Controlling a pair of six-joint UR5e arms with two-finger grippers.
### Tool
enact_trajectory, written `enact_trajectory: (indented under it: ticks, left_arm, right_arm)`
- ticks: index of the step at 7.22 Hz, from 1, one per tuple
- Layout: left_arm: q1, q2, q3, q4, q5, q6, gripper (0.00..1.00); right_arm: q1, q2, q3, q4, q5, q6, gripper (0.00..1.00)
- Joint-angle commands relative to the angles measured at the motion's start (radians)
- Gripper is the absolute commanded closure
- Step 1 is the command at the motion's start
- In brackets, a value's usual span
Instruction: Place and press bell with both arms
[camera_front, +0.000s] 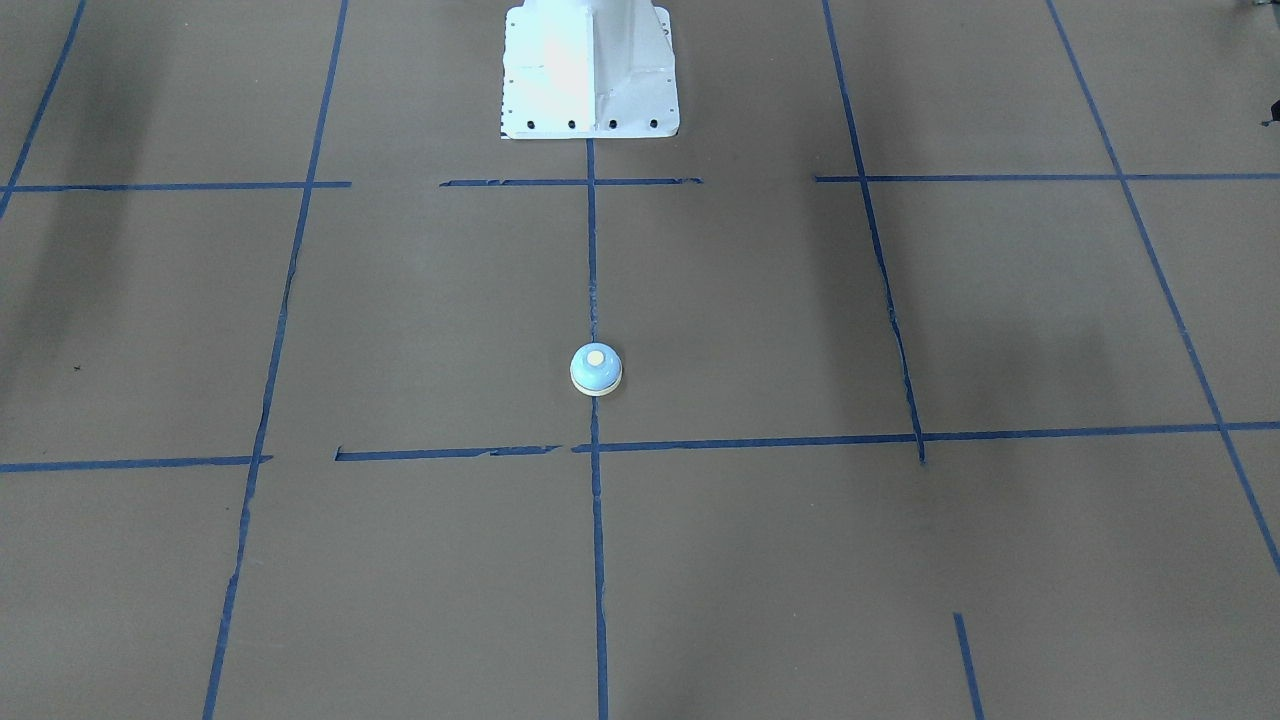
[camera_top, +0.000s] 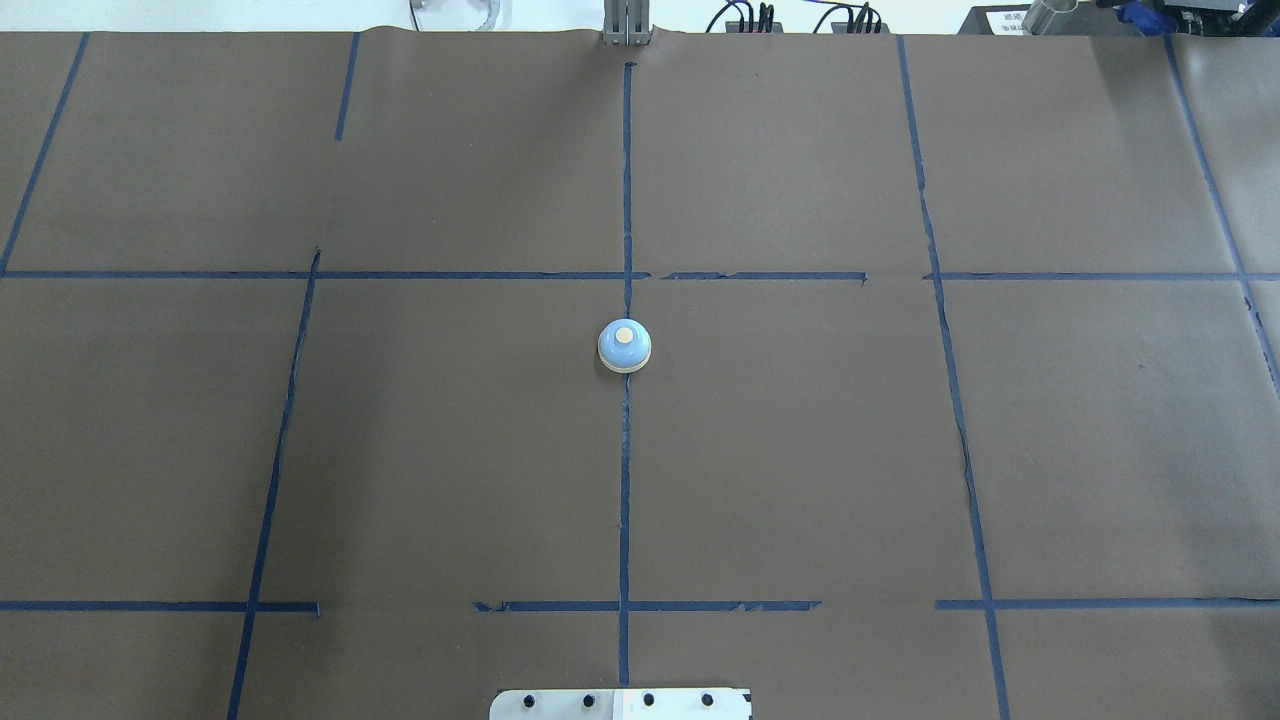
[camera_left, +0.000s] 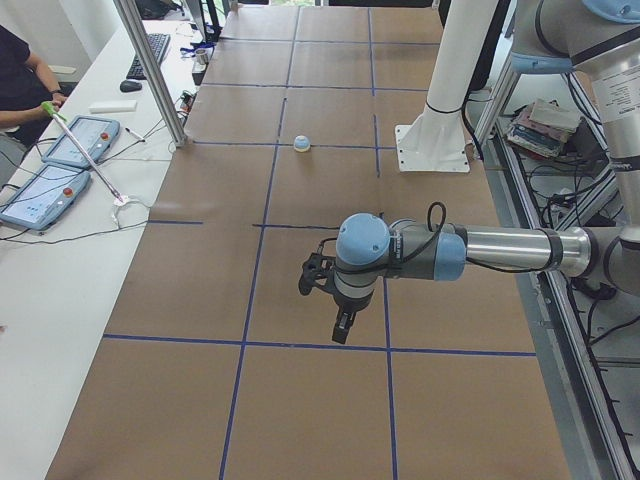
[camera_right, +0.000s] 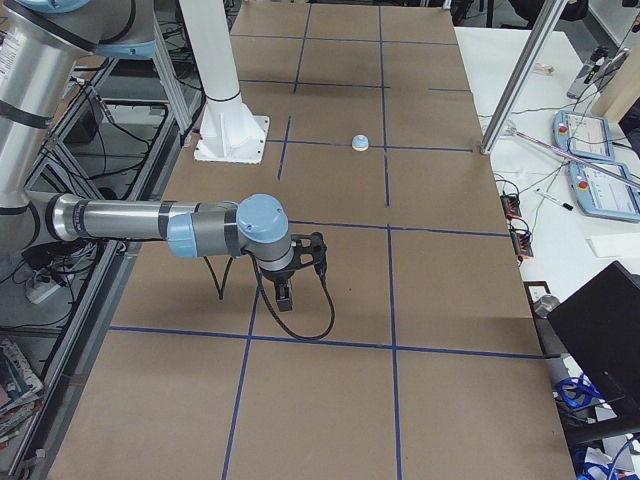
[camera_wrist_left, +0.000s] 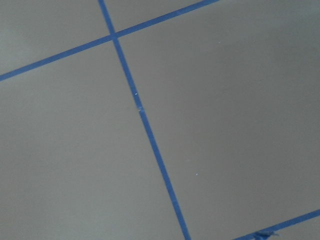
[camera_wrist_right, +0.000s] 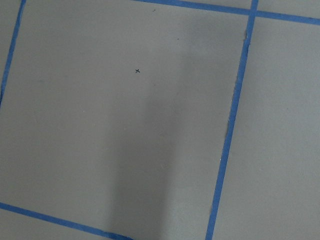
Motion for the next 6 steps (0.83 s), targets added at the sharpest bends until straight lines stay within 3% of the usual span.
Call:
enact_trajectory:
  ticks: [1,4,6]
  left_arm:
    - [-0.015,-0.016,0.088,0.006,-0.001,-0.060,0.00]
    - [-0.016,-0.019,0.098,-0.006,-0.002,-0.058,0.00]
    - [-0.015,-0.030,0.087,-0.015,-0.003,-0.067,0.00]
  right_arm:
    - [0.003,-0.019,0.033,-0.019,-0.005,-0.008,0.00]
    - [-0.011,-0.019,0.025,-0.047,-0.014,-0.008,0.00]
    - [-0.017,-0.001,0.006,-0.047,-0.087,-0.008,0.00]
